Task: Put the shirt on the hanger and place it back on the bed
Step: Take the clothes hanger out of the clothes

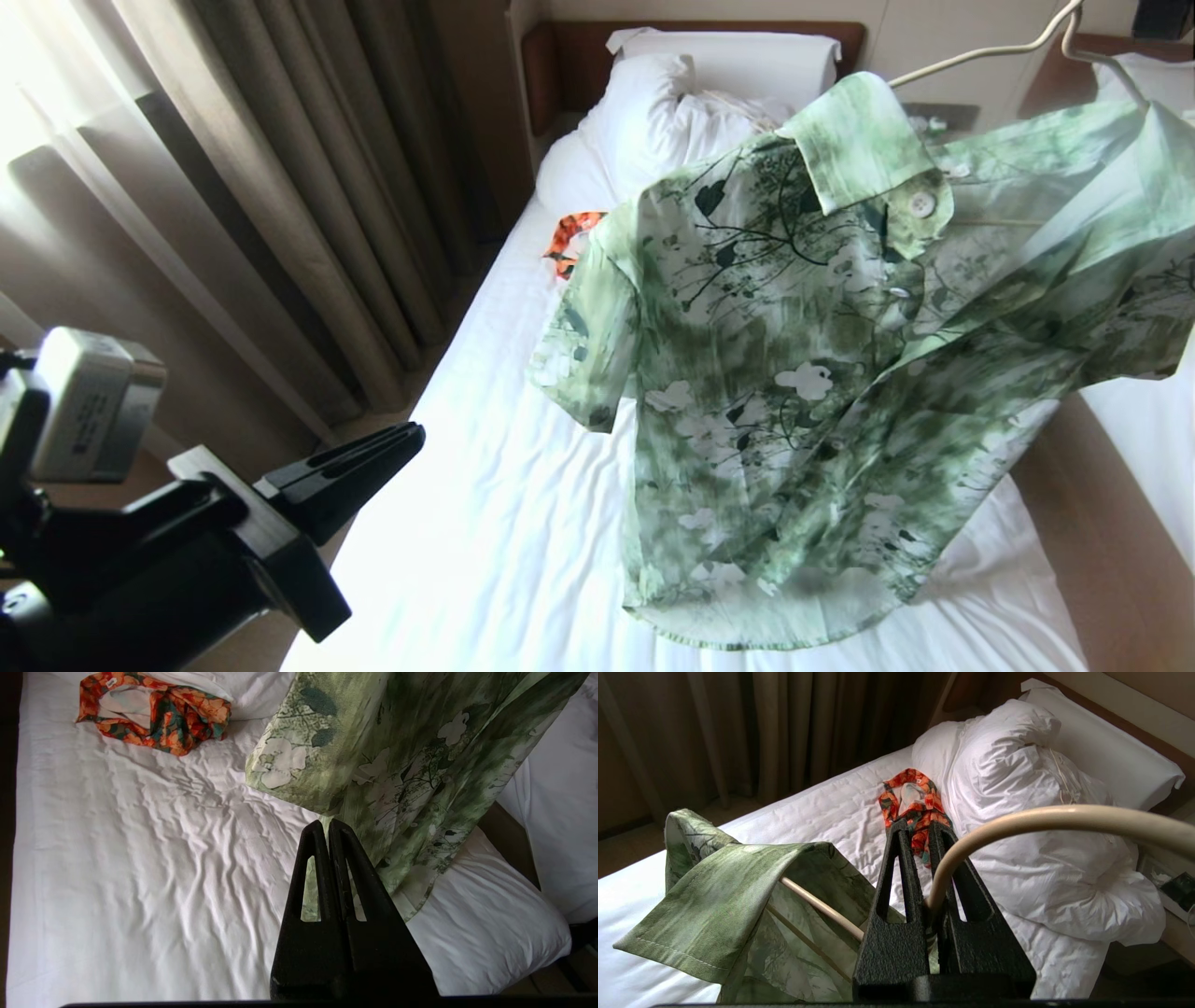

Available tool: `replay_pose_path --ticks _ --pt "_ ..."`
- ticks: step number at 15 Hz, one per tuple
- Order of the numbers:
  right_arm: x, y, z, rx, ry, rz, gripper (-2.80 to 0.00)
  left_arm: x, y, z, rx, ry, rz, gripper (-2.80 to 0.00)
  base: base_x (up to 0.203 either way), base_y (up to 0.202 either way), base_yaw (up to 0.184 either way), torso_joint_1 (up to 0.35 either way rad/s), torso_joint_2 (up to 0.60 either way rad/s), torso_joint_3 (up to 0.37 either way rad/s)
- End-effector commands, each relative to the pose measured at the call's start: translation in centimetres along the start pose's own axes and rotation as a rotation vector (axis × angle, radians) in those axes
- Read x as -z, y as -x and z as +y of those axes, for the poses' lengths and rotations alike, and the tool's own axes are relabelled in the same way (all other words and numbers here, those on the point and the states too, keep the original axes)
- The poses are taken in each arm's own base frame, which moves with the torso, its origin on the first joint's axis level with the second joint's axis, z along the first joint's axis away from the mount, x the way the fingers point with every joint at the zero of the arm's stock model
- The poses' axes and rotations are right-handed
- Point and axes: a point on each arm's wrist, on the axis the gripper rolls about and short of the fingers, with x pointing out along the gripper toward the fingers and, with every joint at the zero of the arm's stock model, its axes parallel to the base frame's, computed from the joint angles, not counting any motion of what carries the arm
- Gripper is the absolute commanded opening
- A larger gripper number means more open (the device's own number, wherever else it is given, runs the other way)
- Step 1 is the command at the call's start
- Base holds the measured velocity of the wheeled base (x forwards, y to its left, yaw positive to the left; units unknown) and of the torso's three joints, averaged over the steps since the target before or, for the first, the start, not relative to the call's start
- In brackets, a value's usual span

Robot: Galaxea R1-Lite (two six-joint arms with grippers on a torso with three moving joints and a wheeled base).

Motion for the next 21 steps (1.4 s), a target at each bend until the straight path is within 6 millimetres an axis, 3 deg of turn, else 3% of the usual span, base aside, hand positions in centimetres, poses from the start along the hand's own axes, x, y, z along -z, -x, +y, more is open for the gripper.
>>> replay_pose_path --ticks 1,8,10,13,16,20,21 --pt "-0.2 0.1 0.0 0.0 0.004 -0.005 -2.8 -0.1 0.0 0.0 -0.002 0.001 -0.005 -2.8 0.0 0.0 0.0 0.0 0.0 0.0" --pt "0.2 -0.1 0.1 -0.009 -0.002 0.013 -2.8 -0.9 -0.4 -0.2 0.003 0.013 -0.02 -2.8 0.0 0.0 0.0 0.0 0.0 0.0" --pt "1.1 -1.0 0.4 -0.026 -0.037 0.044 -2.8 -1.6 -1.0 -0.5 0.021 0.01 0.001 -2.8 0.0 0.0 0.0 0.0 0.0 0.0" --pt "2.1 -2.4 0.6 -0.038 -0.068 0.076 -2.8 -4.3 -1.8 -2.8 0.172 0.052 -0.013 -2.8 0.0 0.0 0.0 0.0 0.0 0.0" --pt "3.4 -4.0 0.8 -0.049 -0.091 0.113 -2.8 -3.3 -4.0 -5.8 0.291 0.037 0.079 -2.8 0.0 0.0 0.0 0.0 0.0 0.0" --pt "5.3 -5.9 1.2 -0.07 -0.106 0.167 -2.8 -3.3 -8.0 -7.9 0.385 0.071 0.088 -2.8 0.0 0.0 0.0 0.0 0.0 0.0" --pt "5.7 -6.1 1.2 -0.072 -0.107 0.171 -2.8 -3.2 -9.2 -8.1 0.389 0.078 0.081 0.0 0.0 0.0 0.0 0.0 0.0 0.0"
